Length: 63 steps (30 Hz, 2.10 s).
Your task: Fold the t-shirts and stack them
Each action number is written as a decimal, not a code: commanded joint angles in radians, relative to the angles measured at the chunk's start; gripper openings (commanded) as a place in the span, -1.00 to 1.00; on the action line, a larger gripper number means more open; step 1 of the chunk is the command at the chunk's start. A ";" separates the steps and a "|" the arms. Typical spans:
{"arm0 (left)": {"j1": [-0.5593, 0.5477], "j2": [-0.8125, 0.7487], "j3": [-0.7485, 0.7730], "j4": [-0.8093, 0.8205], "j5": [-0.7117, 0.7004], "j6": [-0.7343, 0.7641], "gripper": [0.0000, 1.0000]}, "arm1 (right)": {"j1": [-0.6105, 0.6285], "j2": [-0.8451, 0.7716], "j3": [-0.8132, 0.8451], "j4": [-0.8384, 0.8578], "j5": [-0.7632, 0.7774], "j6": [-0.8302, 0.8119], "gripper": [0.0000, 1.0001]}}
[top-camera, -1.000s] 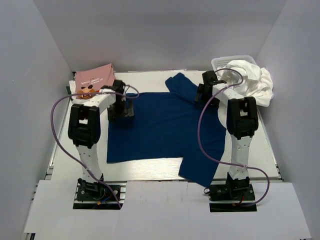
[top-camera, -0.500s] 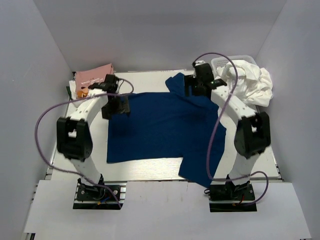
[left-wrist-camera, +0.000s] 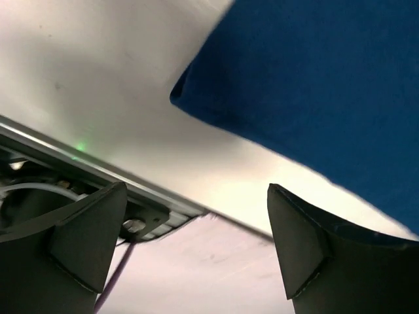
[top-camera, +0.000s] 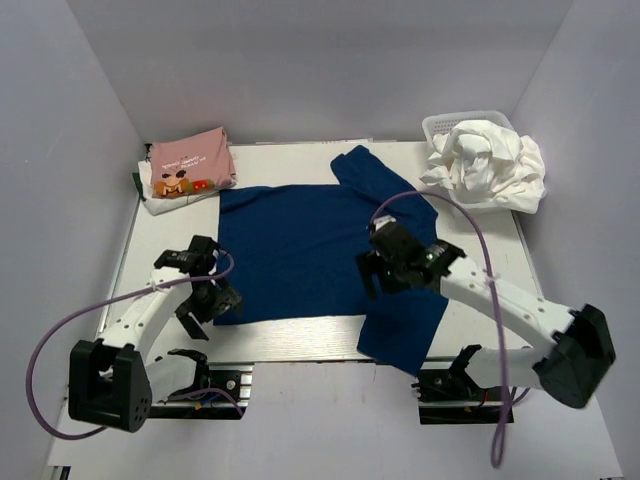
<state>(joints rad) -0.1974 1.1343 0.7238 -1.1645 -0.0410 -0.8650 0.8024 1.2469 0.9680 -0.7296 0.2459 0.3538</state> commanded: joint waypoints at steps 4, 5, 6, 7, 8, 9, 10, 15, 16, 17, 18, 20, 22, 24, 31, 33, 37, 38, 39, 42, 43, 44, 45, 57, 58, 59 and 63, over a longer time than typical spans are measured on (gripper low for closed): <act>0.003 -0.022 -0.072 0.175 -0.059 -0.161 0.81 | 0.216 -0.115 -0.044 -0.223 -0.051 0.191 0.81; 0.003 -0.007 -0.084 0.195 -0.072 -0.161 0.78 | 0.268 -0.106 -0.058 -0.223 -0.048 0.212 0.81; 0.003 0.010 -0.093 0.195 -0.097 -0.184 0.74 | 0.315 -0.101 -0.058 -0.223 -0.031 0.233 0.81; 0.003 0.037 -0.093 0.195 -0.112 -0.193 0.69 | 0.340 -0.083 -0.058 -0.220 -0.019 0.246 0.81; 0.003 0.047 -0.093 0.195 -0.129 -0.193 0.65 | 0.378 -0.086 -0.063 -0.212 -0.020 0.261 0.81; 0.003 0.047 -0.102 0.213 -0.152 -0.207 0.59 | 0.420 -0.078 -0.081 -0.191 -0.020 0.275 0.81; 0.003 0.047 -0.113 0.227 -0.152 -0.216 0.55 | 0.437 -0.073 -0.112 -0.180 -0.026 0.283 0.81; 0.012 0.077 -0.146 0.328 -0.172 -0.216 0.41 | 0.567 0.025 -0.170 -0.149 0.007 0.335 0.81; 0.012 0.109 -0.136 0.338 -0.172 -0.216 0.24 | 0.575 0.034 -0.196 -0.143 0.013 0.341 0.81; 0.012 0.128 -0.136 0.338 -0.172 -0.216 0.10 | 0.578 0.045 -0.206 -0.111 0.026 0.353 0.81; 0.012 0.143 -0.136 0.351 -0.172 -0.216 -0.05 | 0.580 0.046 -0.237 -0.094 0.026 0.358 0.81; 0.012 0.185 -0.136 0.351 -0.172 -0.207 -0.61 | 0.572 0.060 -0.288 -0.048 0.050 0.387 0.81; 0.012 0.206 -0.127 0.341 -0.172 -0.207 -1.00 | 0.566 0.103 -0.319 -0.028 0.075 0.427 0.78; 0.012 0.220 -0.118 0.341 -0.172 -0.207 -1.00 | 0.566 0.135 -0.325 0.008 0.078 0.436 0.75; 0.012 0.220 -0.069 0.316 -0.201 -0.198 -1.00 | 0.546 0.161 -0.367 0.056 0.076 0.458 0.12; 0.012 0.229 -0.038 0.289 -0.227 -0.198 -1.00 | 0.531 0.149 -0.364 0.019 0.130 0.482 -0.36; 0.012 0.248 -0.009 0.279 -0.237 -0.187 -1.00 | 0.479 0.132 -0.374 0.002 0.139 0.461 -0.43; 0.012 0.258 -0.009 0.279 -0.237 -0.178 -1.00 | 0.475 0.131 -0.373 0.012 0.138 0.444 -0.43; 0.012 0.259 0.002 0.279 -0.237 -0.178 -1.00 | 0.466 0.128 -0.373 0.018 0.136 0.436 -0.54; 0.012 0.259 0.002 0.279 -0.228 -0.178 -1.00 | 0.434 0.135 -0.371 0.041 0.133 0.400 -0.99; 0.012 0.259 0.011 0.279 -0.227 -0.178 -1.00 | 0.429 0.143 -0.359 0.042 0.138 0.396 -1.00; 0.012 0.259 0.011 0.279 -0.218 -0.178 -1.00 | 0.426 0.154 -0.333 0.027 0.154 0.390 -1.00; 0.012 0.259 0.026 0.279 -0.218 -0.167 -1.00 | 0.417 0.157 -0.315 0.007 0.161 0.354 -1.00; 0.012 0.248 0.172 0.275 -0.188 -0.114 -1.00 | 0.290 0.126 0.000 -0.131 0.225 0.175 -1.00; 0.012 0.261 0.205 0.266 -0.188 -0.114 -1.00 | 0.264 0.138 0.012 -0.126 0.222 0.151 -1.00; 0.012 0.277 0.222 0.255 -0.188 -0.114 -1.00 | 0.233 0.143 0.021 -0.099 0.225 0.130 -1.00; 0.012 0.358 0.313 0.232 -0.198 -0.103 -1.00 | 0.121 0.178 0.095 -0.068 0.225 0.048 -1.00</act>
<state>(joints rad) -0.1917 1.4670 0.9764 -0.9203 -0.2253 -0.9836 0.9890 1.4033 1.0065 -0.8207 0.4320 0.4927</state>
